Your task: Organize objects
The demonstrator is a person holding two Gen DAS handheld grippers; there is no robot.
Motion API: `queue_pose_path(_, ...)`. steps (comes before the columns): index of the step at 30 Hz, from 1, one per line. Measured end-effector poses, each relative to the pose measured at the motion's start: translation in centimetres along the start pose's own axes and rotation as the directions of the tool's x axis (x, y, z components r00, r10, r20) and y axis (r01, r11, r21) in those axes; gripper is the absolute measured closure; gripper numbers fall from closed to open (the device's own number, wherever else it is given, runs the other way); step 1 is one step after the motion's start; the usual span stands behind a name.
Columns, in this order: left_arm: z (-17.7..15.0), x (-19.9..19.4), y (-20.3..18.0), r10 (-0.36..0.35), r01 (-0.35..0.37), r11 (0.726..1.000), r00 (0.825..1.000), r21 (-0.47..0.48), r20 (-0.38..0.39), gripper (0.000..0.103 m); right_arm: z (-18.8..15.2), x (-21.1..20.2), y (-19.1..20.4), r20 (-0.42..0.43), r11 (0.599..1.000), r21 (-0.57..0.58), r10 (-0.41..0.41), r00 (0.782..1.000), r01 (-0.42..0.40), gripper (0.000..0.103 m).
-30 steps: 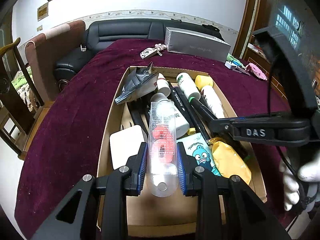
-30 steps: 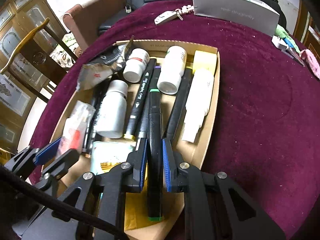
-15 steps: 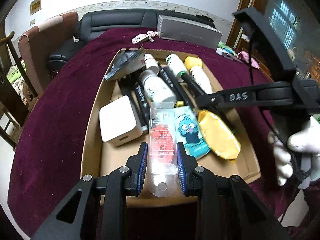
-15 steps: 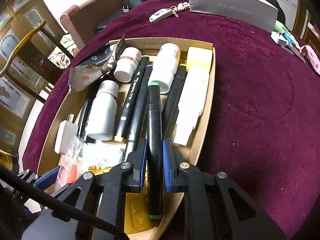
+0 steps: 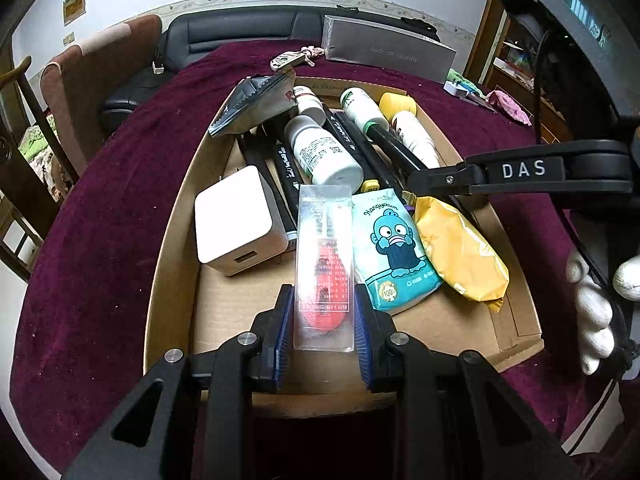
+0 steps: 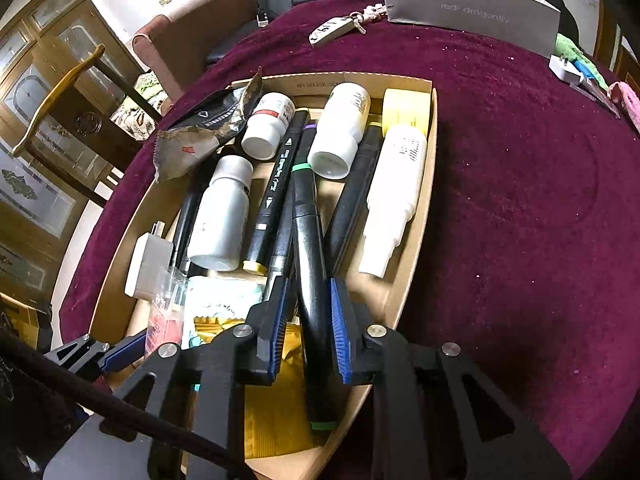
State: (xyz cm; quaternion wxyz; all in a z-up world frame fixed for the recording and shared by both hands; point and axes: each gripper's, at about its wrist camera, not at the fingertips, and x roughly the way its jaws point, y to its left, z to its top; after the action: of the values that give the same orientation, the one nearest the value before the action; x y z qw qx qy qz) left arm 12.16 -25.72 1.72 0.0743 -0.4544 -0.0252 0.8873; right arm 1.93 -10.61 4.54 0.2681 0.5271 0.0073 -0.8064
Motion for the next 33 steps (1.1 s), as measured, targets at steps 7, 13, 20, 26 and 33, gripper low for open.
queue_pose_path(7, 0.1, -0.2, 0.1, -0.005, 0.005, 1.0, 1.0, -0.011, 0.005, 0.078, -0.4, -0.5, 0.4, 0.01, 1.0, -0.014, -0.004, 1.0, 0.005, 0.078)
queue_pose_path(13, -0.1, -1.8, 0.5, -0.055, 0.059, 0.996, 0.996, -0.07, 0.064, 0.061, -1.3, -3.1, 0.6, 0.096, 1.0, -0.01, -0.007, 0.995, 0.008, 0.074)
queue_pose_path(20, 0.3, -6.3, -0.6, -0.05, 0.063, 0.997, 0.968, -0.043, 0.246, 0.043, -2.5, -5.7, 1.2, 0.168, 1.0, -0.026, 0.017, 0.986, -0.012, 0.053)
queue_pose_path(26, 0.7, -11.2, -2.5, 0.053, -0.044, 0.999, 0.892, -0.029, 0.45, 0.012, -3.6, -6.8, 0.7, 0.197, 0.999, 0.0, 0.044, 0.979, -0.045, 0.053)
queue_pose_path(33, 0.8, -12.5, -4.5, 0.195, -0.194, 0.98, 0.86, -0.051, 0.471, 0.004, -5.2, -8.6, -0.6, 0.258, 0.999, 0.04, 0.025, 0.966, -0.036, 0.051)
